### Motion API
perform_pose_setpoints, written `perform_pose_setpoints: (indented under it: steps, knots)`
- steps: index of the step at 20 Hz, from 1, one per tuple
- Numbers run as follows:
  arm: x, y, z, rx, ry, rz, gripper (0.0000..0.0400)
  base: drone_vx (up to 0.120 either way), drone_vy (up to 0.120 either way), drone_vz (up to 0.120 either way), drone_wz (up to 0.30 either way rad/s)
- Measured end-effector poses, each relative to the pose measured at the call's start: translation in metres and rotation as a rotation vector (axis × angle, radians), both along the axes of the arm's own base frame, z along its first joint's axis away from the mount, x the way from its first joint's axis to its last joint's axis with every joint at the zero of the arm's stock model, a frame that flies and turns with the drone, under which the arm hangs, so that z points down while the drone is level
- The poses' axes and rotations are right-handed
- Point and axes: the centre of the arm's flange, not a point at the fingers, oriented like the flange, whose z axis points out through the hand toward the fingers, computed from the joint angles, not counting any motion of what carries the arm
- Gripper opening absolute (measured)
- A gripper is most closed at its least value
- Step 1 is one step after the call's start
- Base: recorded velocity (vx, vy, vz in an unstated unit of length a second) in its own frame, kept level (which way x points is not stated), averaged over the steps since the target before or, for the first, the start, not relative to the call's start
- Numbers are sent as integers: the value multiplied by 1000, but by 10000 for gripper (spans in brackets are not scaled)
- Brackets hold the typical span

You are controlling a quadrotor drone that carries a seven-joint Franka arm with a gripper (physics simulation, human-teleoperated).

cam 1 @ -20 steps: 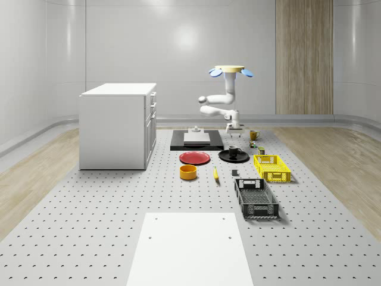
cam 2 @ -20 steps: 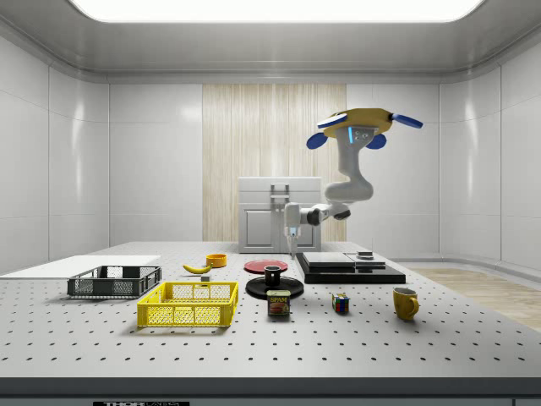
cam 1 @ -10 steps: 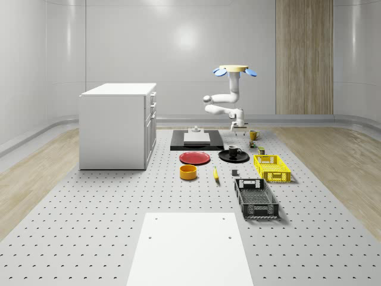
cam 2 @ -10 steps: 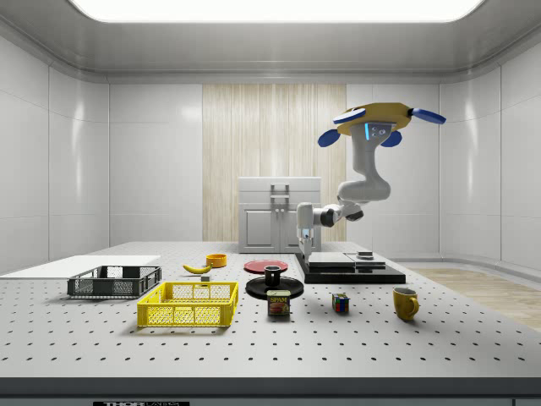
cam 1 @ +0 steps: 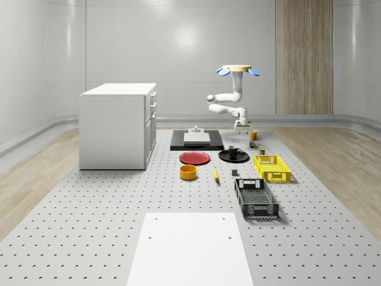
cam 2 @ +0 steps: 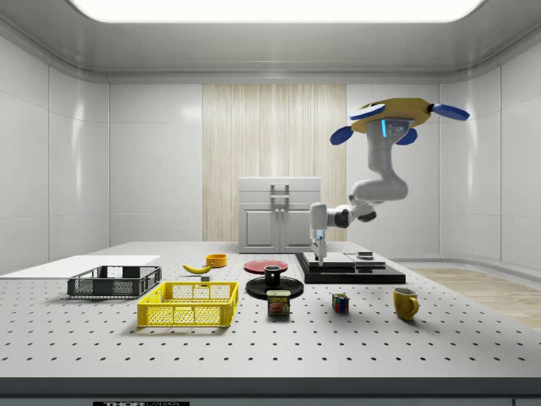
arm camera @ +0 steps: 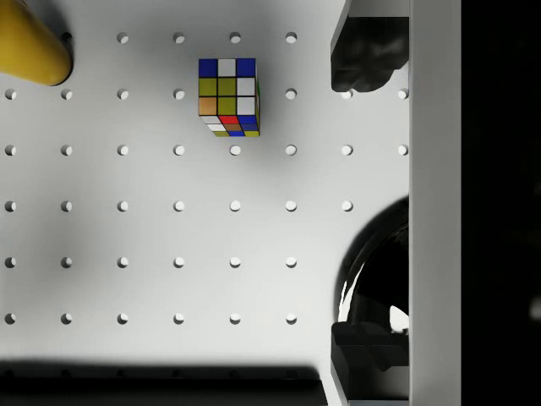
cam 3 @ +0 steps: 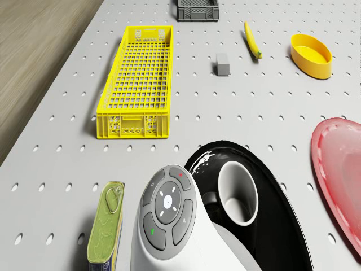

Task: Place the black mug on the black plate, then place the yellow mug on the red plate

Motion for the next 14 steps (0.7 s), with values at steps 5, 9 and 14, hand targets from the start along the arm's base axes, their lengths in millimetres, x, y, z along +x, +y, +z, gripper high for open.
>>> perform_pose_setpoints:
  steps: [5, 9, 14]
  knots:
    - [0, 0, 0, 0, 0, 0, 400, -120, 32, 64, 0]
    - [0, 0, 0, 0, 0, 0, 400, -120, 120, 0, 0]
    - [0, 0, 0, 0, 0, 0, 400, -120, 120, 0, 0]
